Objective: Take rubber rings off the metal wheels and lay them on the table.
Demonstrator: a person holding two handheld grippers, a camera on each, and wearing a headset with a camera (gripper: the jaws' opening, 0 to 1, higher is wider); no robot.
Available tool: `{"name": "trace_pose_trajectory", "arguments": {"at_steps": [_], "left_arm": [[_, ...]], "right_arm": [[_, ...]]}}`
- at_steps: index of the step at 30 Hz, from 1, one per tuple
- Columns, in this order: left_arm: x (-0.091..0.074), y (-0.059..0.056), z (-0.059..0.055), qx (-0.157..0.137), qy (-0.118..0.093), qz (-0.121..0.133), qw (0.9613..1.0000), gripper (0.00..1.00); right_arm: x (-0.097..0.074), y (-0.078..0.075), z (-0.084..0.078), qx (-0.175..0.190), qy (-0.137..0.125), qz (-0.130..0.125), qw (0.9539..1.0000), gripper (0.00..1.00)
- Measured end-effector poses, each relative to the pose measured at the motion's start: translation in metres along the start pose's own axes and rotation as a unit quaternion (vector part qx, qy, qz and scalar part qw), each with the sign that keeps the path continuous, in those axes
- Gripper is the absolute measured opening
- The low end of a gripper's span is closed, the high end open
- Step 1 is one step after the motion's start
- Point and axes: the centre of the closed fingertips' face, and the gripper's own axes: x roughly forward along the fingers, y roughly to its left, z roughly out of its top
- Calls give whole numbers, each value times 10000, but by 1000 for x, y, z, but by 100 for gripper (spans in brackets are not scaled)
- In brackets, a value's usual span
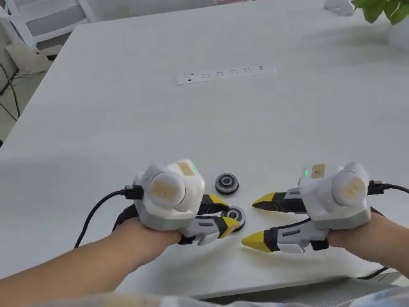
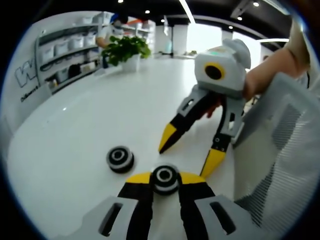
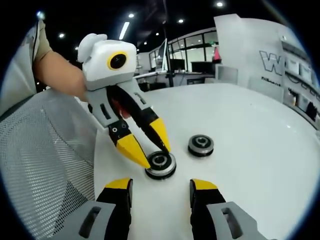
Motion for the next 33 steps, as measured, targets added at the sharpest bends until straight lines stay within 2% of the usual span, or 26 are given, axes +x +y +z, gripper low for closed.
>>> {"name": "trace_pose_trajectory", "arguments": {"at_steps": [2, 10, 14, 25, 33], "left_arm": [[0, -1, 0, 80, -18, 32, 10000, 18], [1, 2, 1, 37, -202, 195, 9996, 14], [2, 2, 0, 34, -215, 228, 9995, 14], [1, 0, -2, -66, -205, 320, 9993, 14], [0, 0, -3, -135, -220, 385, 9989, 14]], "right_arm": [[1, 1, 0, 4, 2, 8, 10000, 44], [2, 0, 1, 14, -58, 29, 10000, 44], [4, 3, 6, -12, -131, 101, 9999, 41], [15, 4, 11, -119, -92, 250, 9996, 35], [18, 3, 10, 79, -141, 244, 9996, 27]]}}
